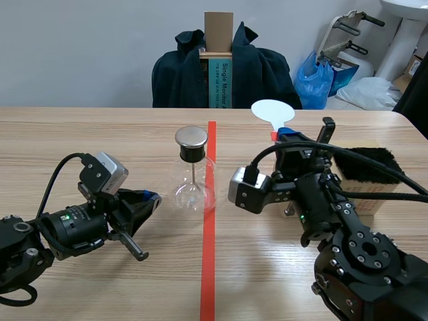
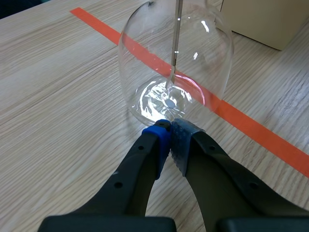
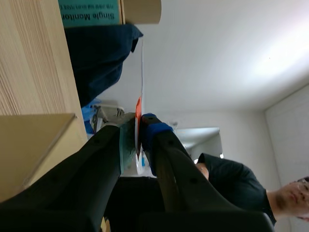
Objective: Do the electroscope experiment.
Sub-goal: 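Move the plate toward and away from the electroscope, then put the plate down on the right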
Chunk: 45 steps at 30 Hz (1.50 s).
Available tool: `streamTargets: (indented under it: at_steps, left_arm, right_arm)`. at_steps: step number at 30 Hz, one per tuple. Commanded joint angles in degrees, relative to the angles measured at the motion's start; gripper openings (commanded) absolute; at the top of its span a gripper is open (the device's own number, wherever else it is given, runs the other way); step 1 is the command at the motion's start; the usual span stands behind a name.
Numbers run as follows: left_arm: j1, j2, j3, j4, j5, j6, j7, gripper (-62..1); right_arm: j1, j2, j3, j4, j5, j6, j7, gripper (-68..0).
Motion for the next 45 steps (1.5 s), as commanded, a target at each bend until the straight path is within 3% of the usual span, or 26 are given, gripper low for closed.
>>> streamTargets:
  at_steps: [1, 4, 11, 18, 22, 25, 28, 34, 36, 42, 45]
  left_arm:
    - [-0.8, -0.2, -0.2, 0.9, -0.5, 0.0, -0.7, -57.7]
    - [-0.8, -0.2, -0.2, 0.9, -0.5, 0.0, -0.7, -57.7]
    - [-0.8, -0.2, -0.2, 0.9, -0.5, 0.0, -0.7, -57.7]
    - [0.4, -2.2, -0.2, 3.3, -0.6, 0.0, -0.7, -57.7]
    - [5.9, -8.3, -0.7, 12.3, -1.0, 0.0, -0.5, -57.7]
    - [13.4, -14.2, -3.3, 22.0, -3.6, 0.0, 0.1, -57.8]
    - [22.5, -20.2, -8.0, 32.1, -6.3, 0.0, 3.3, -57.8]
    - [42.4, -28.0, -21.4, 48.5, -9.3, 0.0, 5.5, -57.7]
    - [48.5, -28.7, -26.3, 53.0, -9.9, 0.0, 5.5, -52.7]
    - [61.2, -28.7, -37.0, 63.1, -11.6, 0.0, 5.6, -14.6]
    - [64.9, -27.7, -40.4, 66.1, -13.9, 0.1, 5.6, -6.6]
  right_arm:
    - [0.9, 0.8, 0.3, 1.5, 0.7, -3.3, -0.5, -66.8]
    - [0.9, 1.4, 0.5, 4.6, 0.7, -6.6, -3.5, -66.8]
    - [0.8, 6.0, 2.3, 15.1, 0.7, -6.7, -9.0, -66.8]
    - [-3.9, 10.0, 2.6, 16.7, 0.1, -6.7, -10.6, -66.9]
    - [-8.8, 10.8, 2.6, 15.9, 0.1, -7.6, -9.3, -66.9]
    - [-10.6, 10.6, 2.6, 13.9, 0.3, -7.9, -8.5, -66.9]
    - [-10.6, 9.5, 2.6, 9.5, 0.6, -9.8, -7.1, -66.9]
    - [-8.1, 6.6, 2.6, -1.0, 0.8, -10.0, -2.4, -66.8]
    - [-7.1, 5.8, 2.6, -3.2, 0.8, -10.0, -1.5, -66.8]
    - [-5.6, 4.6, 2.6, -4.7, 1.6, -10.0, -0.9, -66.8]
    - [-5.7, 4.6, 2.6, -4.7, 2.9, -10.0, -0.6, -60.6]
